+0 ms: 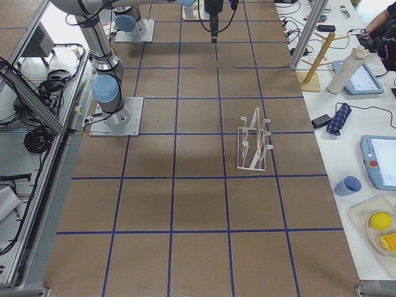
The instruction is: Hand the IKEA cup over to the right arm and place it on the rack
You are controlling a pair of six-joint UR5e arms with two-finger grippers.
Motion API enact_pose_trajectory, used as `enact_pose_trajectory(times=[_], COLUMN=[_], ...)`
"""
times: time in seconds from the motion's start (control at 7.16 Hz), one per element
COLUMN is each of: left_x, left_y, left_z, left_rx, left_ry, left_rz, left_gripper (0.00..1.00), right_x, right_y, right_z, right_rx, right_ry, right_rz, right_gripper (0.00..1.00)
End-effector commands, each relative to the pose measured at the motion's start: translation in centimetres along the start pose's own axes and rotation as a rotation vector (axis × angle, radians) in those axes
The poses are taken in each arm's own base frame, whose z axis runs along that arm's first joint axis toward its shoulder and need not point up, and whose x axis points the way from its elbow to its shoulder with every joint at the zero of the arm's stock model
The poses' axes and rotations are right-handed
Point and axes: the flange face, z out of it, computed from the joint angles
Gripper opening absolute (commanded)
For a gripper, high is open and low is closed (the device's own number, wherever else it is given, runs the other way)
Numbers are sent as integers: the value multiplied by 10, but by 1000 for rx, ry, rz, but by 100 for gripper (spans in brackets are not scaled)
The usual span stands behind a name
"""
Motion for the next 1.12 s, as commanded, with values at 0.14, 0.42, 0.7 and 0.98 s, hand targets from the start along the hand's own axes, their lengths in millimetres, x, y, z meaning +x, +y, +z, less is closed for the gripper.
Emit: enact_pose_trajectory(times=[0.14, 0.42, 0.7, 0.98], left_x=[-25, -66, -97, -139], left_y=[2, -10, -22, -29], left_z=[-6, 7, 19, 34], left_rx=[15, -8, 3, -16], left_ry=[-14, 1, -6, 10], left_rz=[-35, -28, -6, -24], left_gripper=[100, 100, 100, 100], right_x=[24, 72, 130, 174], right_y=[-7, -11, -8, -3], right_z=[0, -8, -9, -8], right_rx=[0, 13, -26, -50], right_ry=[6, 13, 13, 7], right_rz=[10, -37, -71, -104], right_gripper=[100, 100, 100, 100])
